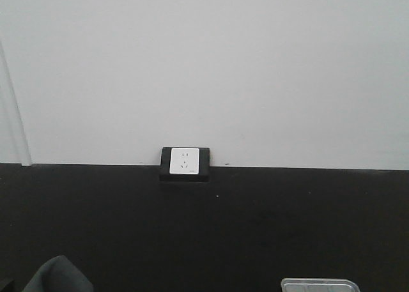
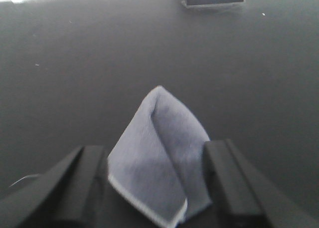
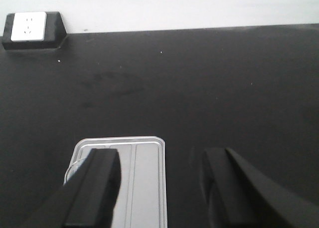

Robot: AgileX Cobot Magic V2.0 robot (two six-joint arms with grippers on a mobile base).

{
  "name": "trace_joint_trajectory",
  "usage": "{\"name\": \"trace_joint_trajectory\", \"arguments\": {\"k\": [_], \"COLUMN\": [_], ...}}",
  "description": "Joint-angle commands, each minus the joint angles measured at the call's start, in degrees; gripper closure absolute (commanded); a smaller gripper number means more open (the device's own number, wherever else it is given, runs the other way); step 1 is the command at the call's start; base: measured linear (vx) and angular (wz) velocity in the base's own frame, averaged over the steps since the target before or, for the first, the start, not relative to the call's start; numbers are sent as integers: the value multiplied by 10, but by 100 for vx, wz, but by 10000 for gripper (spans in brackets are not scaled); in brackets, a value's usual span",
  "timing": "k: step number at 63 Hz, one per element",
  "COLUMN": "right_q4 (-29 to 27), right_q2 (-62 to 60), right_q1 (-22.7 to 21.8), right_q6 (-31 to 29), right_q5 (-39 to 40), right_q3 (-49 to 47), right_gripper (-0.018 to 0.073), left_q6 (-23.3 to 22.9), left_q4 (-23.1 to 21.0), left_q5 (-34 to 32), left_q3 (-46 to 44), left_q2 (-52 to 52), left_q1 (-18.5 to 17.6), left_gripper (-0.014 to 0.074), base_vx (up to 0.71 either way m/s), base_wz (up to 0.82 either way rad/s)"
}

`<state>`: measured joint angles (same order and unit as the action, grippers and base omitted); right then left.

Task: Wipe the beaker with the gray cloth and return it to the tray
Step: 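Grasp the glass beaker on the metal tray with the right gripper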

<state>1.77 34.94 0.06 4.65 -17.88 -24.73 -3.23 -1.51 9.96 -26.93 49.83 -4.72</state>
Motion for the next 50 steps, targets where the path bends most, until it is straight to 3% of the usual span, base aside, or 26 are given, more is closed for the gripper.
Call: {"name": "trace_joint_trajectory", "arguments": {"k": [1,13,23,38,50], "right_q4": [6,6,5,5,5], "right_q2": [15,24,24,24,24], "right_q1": [-3,-3,-3,-3,-3], "right_q6": [-4,-4,-4,-4,-4], "right_q5": [53,53,49,47,40], "right_q3": [-19,-19,-19,-19,-19], "right_gripper": [71,71,71,71,71], "left_q6": [-7,7,52,61,62], "left_q4": [-6,-6,-6,-5,-6], "left_q5": [-69,43,128,168,188], "left_q3": [-46,-168,-275,-376,-386], "left_q2": [53,197,327,476,521], "left_q1": [-3,-3,-3,-3,-3], "left_gripper": [24,27,27,35,197], "base_vx": [0,0,0,0,0], "base_wz": [0,0,0,0,0]}}
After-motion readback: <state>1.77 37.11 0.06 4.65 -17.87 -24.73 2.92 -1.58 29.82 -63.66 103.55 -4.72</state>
